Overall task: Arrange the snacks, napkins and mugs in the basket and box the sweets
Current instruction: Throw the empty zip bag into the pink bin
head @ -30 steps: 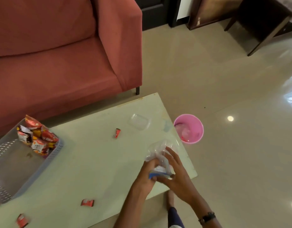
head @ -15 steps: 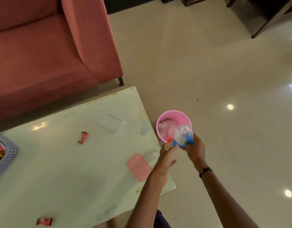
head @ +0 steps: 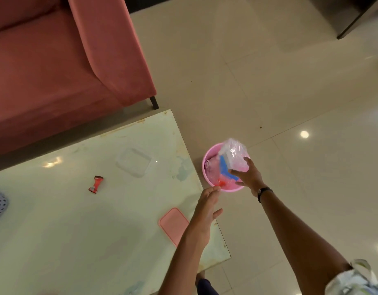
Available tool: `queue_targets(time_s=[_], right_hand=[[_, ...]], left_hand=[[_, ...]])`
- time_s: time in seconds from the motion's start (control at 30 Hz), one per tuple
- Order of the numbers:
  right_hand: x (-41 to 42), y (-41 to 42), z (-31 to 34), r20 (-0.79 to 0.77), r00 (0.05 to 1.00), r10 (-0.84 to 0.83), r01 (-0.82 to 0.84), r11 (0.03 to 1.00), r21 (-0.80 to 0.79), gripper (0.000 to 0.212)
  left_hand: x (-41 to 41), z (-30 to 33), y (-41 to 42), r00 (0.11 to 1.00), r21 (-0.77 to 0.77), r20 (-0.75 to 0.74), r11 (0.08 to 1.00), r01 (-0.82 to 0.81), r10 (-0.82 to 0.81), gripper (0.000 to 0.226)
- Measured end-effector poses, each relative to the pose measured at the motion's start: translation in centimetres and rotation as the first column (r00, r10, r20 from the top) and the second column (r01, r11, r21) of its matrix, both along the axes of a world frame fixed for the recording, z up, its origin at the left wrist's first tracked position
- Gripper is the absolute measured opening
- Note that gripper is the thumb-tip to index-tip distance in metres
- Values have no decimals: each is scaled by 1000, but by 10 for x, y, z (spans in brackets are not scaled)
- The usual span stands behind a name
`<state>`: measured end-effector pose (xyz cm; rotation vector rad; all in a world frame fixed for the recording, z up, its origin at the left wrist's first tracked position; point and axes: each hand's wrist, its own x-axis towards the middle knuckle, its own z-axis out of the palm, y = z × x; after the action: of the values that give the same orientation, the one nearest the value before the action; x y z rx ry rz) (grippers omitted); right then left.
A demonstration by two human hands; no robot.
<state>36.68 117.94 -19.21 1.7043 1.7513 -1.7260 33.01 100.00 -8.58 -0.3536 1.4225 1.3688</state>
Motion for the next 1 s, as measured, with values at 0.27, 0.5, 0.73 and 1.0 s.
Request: queue_targets(time_s=[0.27, 0.5, 0.73, 1.0], right_hand=[[24, -24, 6, 21, 999, 33, -32, 999, -32, 61], [20, -62, 47, -128, 992, -24, 22, 1000, -17, 51], [-16, -130, 123, -306, 951, 43, -5, 992, 125, 35], [-54, -254, 211, -476, 866, 152, -126, 988, 86, 22]], left_hand=[[6, -4, -19, 998, -23, 46, 999, -49, 50, 34], [-1, 20, -45, 995, -9, 43, 995, -95, 96, 33], [-21, 62, -97, 980, 43, -12, 980, -196, 197, 28], [-53, 125, -215, 942, 81, -95, 945, -315, 322, 24]])
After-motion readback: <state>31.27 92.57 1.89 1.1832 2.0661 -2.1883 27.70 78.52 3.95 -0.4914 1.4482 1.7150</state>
